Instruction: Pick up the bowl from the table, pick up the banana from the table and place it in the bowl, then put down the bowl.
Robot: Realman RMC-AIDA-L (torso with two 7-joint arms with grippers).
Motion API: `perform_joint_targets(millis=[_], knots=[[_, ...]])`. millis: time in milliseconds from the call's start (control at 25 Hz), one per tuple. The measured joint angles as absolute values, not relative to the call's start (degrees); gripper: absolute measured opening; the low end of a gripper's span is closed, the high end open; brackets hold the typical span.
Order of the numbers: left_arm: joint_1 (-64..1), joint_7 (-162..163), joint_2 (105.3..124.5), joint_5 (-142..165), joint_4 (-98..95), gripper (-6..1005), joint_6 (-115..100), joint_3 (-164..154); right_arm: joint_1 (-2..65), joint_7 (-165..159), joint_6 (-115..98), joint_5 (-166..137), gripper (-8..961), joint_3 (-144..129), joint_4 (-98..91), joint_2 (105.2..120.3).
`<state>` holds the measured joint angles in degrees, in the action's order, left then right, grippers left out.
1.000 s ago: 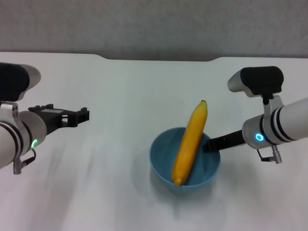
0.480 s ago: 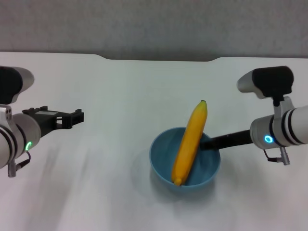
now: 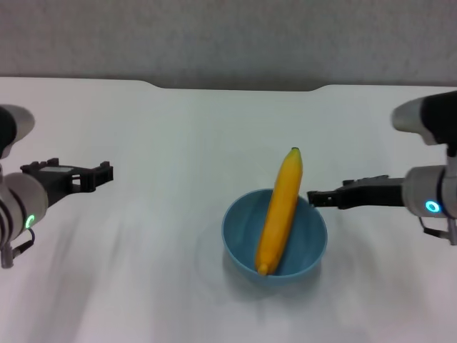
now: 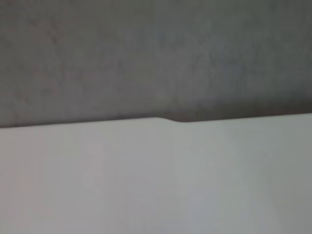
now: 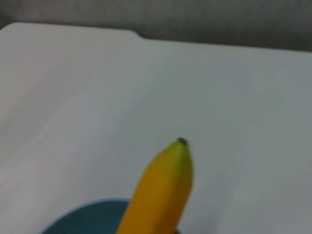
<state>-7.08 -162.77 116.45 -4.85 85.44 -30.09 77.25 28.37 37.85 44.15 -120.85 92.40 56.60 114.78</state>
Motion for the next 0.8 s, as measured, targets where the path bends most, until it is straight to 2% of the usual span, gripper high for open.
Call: perform_joint_targets(millis=[160, 320, 480, 800], knots=[[-3.9, -162.7, 116.61, -2.5, 85.0, 907, -23.7, 76.5, 23.2, 41.5, 39.6, -119.6, 883, 92.3, 60.5, 115.02], [-0.9, -162.6, 116.67, -1.4, 82.4, 907, -14.6, 75.9, 16.4, 53.3, 30.7, -108.8, 884, 89.3, 63.6, 115.04], [-0.2, -162.4, 116.77, -1.7, 76.1, 907, -4.5, 75.5, 12.8, 67.5, 22.0, -93.2, 882, 85.7, 62.7, 115.04], [-2.2, -161.3, 116.89, -1.8, 61.2, 907, 14.1, 74.0, 12.1, 92.5, 20.9, -70.2, 875, 83.8, 57.2, 115.28]])
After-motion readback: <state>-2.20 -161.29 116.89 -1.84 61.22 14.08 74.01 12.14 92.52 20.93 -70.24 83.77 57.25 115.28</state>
